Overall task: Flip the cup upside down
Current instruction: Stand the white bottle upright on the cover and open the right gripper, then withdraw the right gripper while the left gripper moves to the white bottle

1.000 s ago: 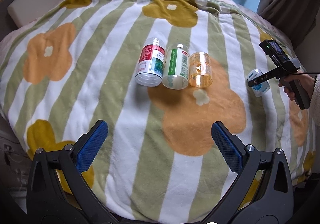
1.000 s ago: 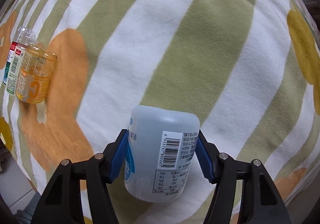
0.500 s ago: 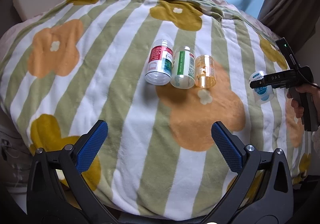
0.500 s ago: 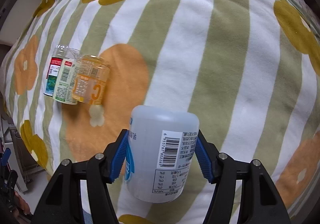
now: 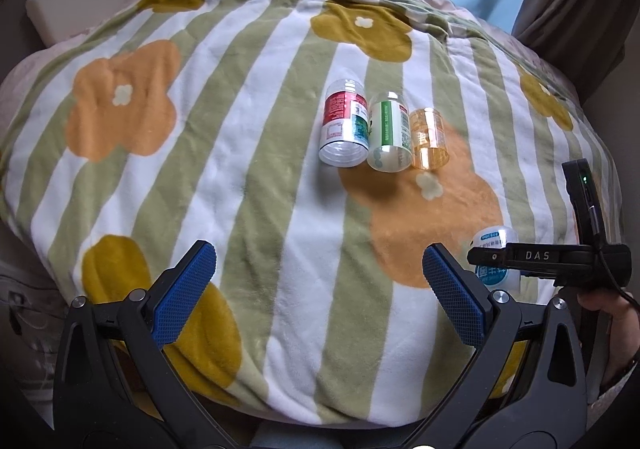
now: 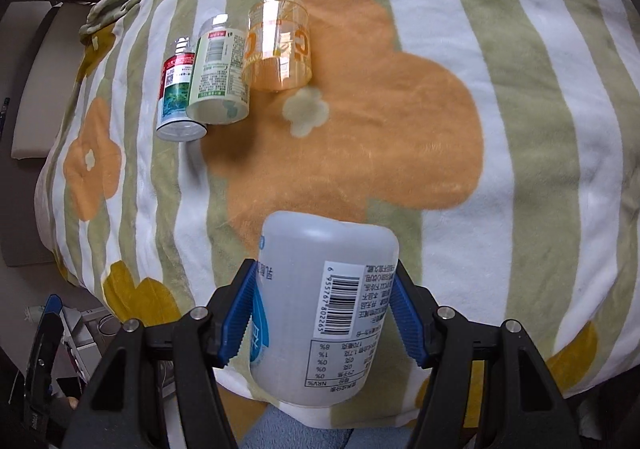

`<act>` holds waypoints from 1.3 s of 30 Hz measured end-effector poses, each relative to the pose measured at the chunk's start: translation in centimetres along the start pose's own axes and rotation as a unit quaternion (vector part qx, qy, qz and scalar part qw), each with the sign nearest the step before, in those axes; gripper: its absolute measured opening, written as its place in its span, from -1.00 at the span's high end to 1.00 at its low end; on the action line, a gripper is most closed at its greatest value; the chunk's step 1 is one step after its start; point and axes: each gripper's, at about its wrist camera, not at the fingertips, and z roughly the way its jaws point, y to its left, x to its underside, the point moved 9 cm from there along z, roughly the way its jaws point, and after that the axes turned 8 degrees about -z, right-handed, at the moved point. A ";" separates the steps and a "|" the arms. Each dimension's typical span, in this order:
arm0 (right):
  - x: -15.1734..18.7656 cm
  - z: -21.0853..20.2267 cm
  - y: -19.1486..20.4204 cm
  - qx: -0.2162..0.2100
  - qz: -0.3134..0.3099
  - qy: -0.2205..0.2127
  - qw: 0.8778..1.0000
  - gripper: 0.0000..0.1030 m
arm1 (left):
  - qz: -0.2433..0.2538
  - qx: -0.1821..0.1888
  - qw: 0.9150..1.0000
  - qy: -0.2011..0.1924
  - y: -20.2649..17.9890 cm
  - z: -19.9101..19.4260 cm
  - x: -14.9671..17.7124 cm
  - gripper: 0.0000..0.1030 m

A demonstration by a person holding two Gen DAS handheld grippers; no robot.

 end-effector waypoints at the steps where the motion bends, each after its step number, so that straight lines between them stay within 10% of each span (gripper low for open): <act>1: 0.5 0.6 0.1 0.005 0.004 -0.001 1.000 -0.15 | 0.002 0.000 1.000 0.002 0.2 0.2 0.2 -1.00; 16: 0.9 4.5 0.2 0.066 0.021 -0.038 0.997 -0.18 | 0.018 0.000 1.000 0.024 1.8 2.1 1.3 -1.00; 20: 1.1 4.0 -0.1 0.063 0.035 -0.044 0.996 -0.87 | 0.027 0.000 0.999 0.026 1.5 2.3 1.1 -1.00; 29: 1.6 1.2 -1.6 0.025 0.082 -0.079 0.993 -0.97 | 0.056 0.026 0.997 0.041 -2.0 3.1 0.6 -1.00; 39: 5.3 -4.0 -8.2 0.053 0.107 -0.066 0.991 -0.97 | 0.154 0.094 0.970 0.163 -13.4 8.7 3.8 -0.99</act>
